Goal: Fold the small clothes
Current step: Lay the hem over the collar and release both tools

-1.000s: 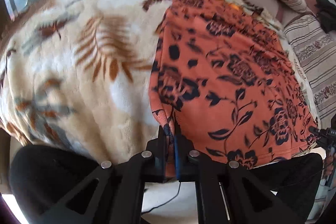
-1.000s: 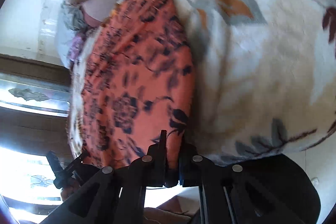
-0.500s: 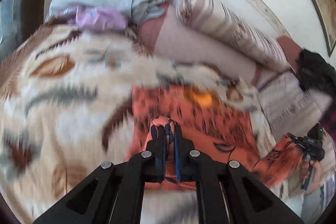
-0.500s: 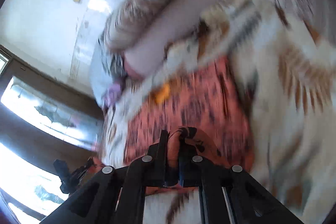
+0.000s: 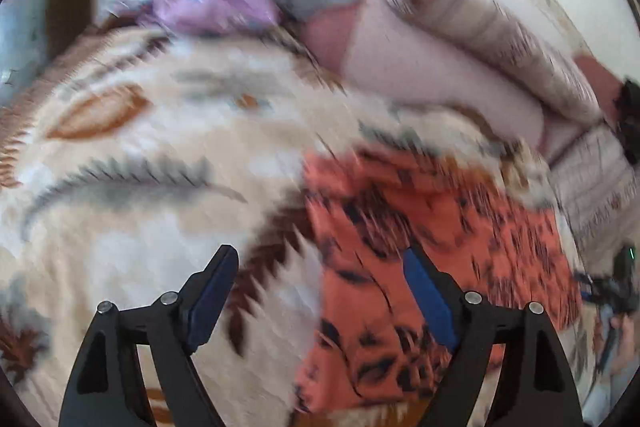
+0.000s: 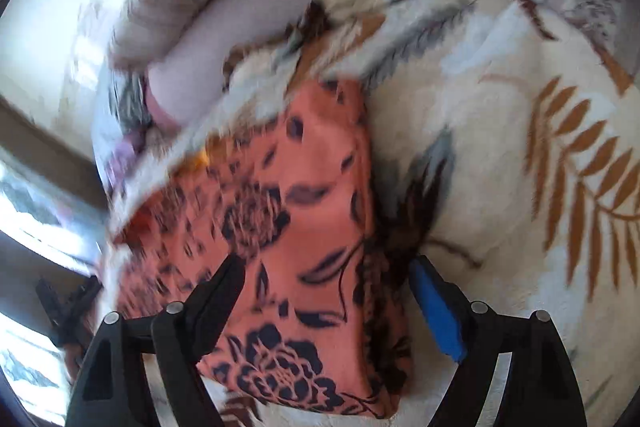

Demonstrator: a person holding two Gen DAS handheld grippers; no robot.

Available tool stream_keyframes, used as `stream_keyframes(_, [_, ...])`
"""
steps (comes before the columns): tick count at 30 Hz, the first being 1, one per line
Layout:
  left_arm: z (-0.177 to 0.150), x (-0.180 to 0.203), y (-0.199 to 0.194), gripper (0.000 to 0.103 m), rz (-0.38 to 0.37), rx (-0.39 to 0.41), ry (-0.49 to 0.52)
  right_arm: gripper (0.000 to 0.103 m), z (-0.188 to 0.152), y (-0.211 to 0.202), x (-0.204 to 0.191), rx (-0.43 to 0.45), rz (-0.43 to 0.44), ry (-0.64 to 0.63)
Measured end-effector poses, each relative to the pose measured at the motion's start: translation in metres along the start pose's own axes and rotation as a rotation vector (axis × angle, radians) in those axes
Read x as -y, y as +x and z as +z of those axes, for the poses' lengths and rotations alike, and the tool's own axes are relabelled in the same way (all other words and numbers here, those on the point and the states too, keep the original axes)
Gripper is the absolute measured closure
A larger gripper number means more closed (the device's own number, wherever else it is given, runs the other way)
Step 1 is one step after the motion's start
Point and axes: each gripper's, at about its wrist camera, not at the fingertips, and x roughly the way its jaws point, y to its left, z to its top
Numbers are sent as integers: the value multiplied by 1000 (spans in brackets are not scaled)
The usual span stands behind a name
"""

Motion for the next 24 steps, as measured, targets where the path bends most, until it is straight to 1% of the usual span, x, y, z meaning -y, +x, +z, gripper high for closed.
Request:
stream_keyframes(1, [-7,9,21,18,5,-72,35,33,1,14,-6,-42,-17,-26])
stream_keyframes(2, [-13,17,43,20,49,-146,68,36,0,25,-15,-68,-62,-52])
stream_keyframes(3, [-16,24,55,25,95,-159,100,54,0,27,-23,-70,-98,-75])
stream_keyframes(4, [-13,32,55,39,103,-122,125,78,2,27,-29,-88,-104,-83])
stream_keyframes(5, [-5,35,57,76,54,-167,98,78,4,24,-37,-103,-104,-80])
stream_keyframes(6, [4,37,52,91,58,-187,51,80,6,17,-47,-95,-131,-105])
stream_keyframes(7, [14,40,38,91,60,-169,32,81,9,5,-57,-83,-134,-121])
stream_keyframes(8, [22,46,20,91,43,-133,35,81,11,-12,-65,-58,-122,-127])
stream_keyframes(9, [26,52,-1,91,25,-108,44,81,13,-31,-75,-27,-106,-134])
stream_keyframes(11, [25,61,-40,91,9,-56,72,81,13,-64,-90,2,-76,-148])
stream_keyframes(13, [8,62,-73,91,-3,-38,87,81,0,-96,-95,24,-75,-170])
stream_keyframes(14, [-6,57,-83,89,-7,-46,80,81,-14,-108,-91,17,-48,-150])
stream_keyframes(15, [-22,50,-85,84,-3,-63,52,77,-26,-111,-83,-1,-25,-125])
stream_keyframes(16, [-40,40,-78,81,8,-92,15,66,-42,-110,-73,-21,-11,-95])
stream_keyframes(17, [-62,31,-67,70,23,-129,7,53,-61,-104,-57,-45,-20,-67])
stream_keyframes(18, [-83,21,-51,60,57,-172,9,18,-85,-91,-39,-82,-35,-45])
stream_keyframes(19, [-103,8,-31,59,97,-244,4,17,-108,-71,-17,-148,-65,-14])
stream_keyframes(20, [-110,0,-40,59,41,-152,-4,20,-127,-58,2,-208,-108,21])
stream_keyframes(21, [-108,-1,-48,59,39,-133,1,26,-136,-69,5,-123,-88,-13])
stream_keyframes(22, [-102,0,-54,59,73,-140,10,26,-139,-82,2,-80,-64,-16])
stream_keyframes(23, [-93,3,-63,59,86,-113,27,26,-135,-94,2,-66,-48,21])
stream_keyframes(24, [-84,7,-71,59,91,-76,49,26,-128,-105,0,-29,-35,30])
